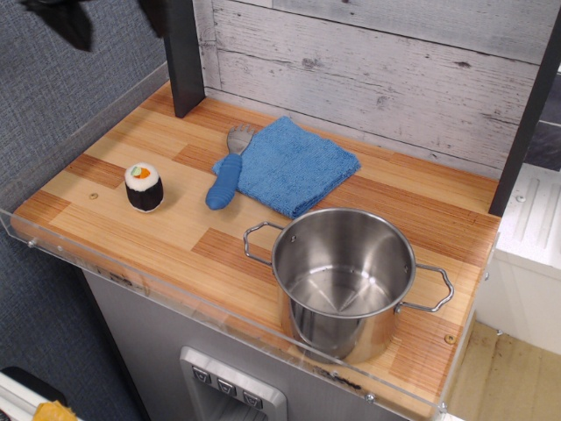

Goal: Move the cup near the blue table cloth.

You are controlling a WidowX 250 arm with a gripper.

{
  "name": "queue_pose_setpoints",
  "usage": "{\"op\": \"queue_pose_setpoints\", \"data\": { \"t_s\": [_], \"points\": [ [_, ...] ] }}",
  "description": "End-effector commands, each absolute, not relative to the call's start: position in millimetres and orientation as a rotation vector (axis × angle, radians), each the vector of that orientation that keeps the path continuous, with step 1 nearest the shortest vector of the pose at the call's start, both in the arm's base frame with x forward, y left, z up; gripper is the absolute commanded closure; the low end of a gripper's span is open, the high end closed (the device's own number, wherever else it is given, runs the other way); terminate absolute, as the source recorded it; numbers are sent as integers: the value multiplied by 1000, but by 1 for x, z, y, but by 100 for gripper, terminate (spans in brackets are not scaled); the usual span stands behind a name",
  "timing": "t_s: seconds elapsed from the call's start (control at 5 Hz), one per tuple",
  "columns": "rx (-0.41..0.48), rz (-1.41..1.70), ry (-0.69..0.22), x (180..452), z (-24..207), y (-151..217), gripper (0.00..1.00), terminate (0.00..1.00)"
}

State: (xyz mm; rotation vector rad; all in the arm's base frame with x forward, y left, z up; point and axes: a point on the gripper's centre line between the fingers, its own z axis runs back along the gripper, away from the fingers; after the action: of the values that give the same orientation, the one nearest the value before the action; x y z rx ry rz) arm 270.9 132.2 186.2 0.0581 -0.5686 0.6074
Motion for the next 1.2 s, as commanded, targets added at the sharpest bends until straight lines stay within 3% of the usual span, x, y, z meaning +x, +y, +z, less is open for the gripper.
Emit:
{"op": "queue_pose_setpoints", "data": {
  "t_s": [0.0,0.2,0.4,1.0],
  "points": [
    [114,680,-474,246,173,161,0,0],
    [130,668,-427,233,152,164,0,0],
    [105,622,-437,231,136,161,0,0],
    [146,560,-402,253,71,165,0,0]
  ]
}}
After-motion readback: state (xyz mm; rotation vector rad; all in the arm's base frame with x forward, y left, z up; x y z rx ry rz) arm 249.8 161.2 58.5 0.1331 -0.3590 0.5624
